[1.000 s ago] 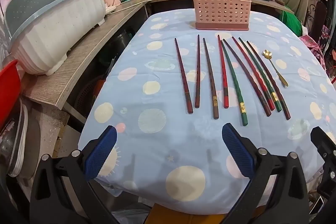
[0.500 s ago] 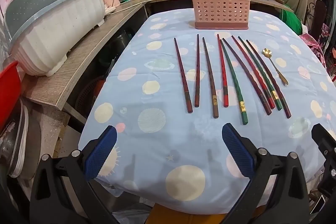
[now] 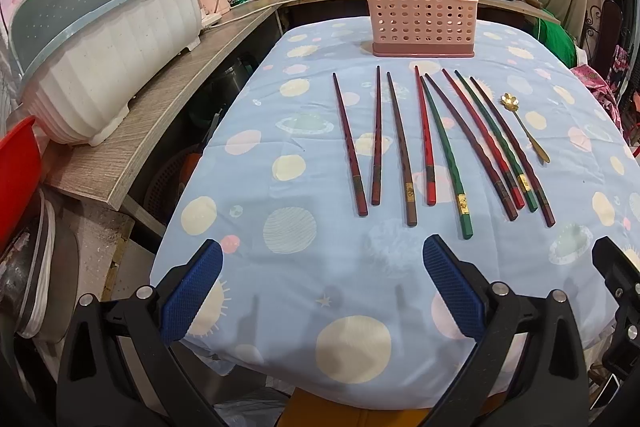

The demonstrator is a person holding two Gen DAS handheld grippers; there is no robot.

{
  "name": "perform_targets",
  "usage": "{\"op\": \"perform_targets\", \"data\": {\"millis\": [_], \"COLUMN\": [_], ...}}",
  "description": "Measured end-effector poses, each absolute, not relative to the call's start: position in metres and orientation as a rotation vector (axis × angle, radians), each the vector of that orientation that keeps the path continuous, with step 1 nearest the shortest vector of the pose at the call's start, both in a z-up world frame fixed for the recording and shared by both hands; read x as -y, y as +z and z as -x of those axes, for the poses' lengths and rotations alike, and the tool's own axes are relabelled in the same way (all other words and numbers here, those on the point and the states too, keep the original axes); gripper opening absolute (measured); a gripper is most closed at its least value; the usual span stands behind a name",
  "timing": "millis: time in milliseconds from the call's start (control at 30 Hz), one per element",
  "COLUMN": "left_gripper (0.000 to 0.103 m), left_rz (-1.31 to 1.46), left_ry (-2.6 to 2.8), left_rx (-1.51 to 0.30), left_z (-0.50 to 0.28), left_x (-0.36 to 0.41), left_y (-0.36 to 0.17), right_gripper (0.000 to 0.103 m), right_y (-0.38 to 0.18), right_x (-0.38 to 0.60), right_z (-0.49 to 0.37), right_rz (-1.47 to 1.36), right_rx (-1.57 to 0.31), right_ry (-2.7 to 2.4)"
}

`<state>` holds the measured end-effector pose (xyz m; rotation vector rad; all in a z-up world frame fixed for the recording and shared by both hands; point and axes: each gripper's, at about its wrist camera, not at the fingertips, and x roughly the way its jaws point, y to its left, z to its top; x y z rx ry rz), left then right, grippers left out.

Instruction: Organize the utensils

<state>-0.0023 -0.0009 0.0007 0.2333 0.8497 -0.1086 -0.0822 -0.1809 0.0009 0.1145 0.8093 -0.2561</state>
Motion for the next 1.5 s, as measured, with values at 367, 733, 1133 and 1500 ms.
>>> {"op": "perform_targets", "data": {"millis": [367, 733, 1133, 1500], "left_gripper": [0.096, 0.096, 0.096, 0.096], "left_rz": [-0.235, -0.235, -0.236, -0.237], "left_ry": [-0.111, -0.107, -0.108, -0.107], "left_rx": [-0.850, -0.846, -0.844, -0.841], "left_z": [0.0002, 0.0008, 0.0028, 0.0043], "left_x": [-0.0005, 0.0018, 0.0022, 0.0026], "left_y": [-0.0008, -0.0003, 0.0008, 0.0010], "right_gripper": [0.096, 0.096, 0.096, 0.096], "right_y": [0.0007, 0.0020, 0.0016, 0.0015], "right_x": [0.1813, 0.1826, 0.1831, 0.1831], "right_z": [0.0819, 0.0825, 0.0830, 0.0831], "right_rz": [-0.114, -0.123, -0.125, -0.124], "right_rx": [-0.809, -0.804, -0.801, -0.801], "right_ry": [-0.256, -0.261, -0.262, -0.263]}}
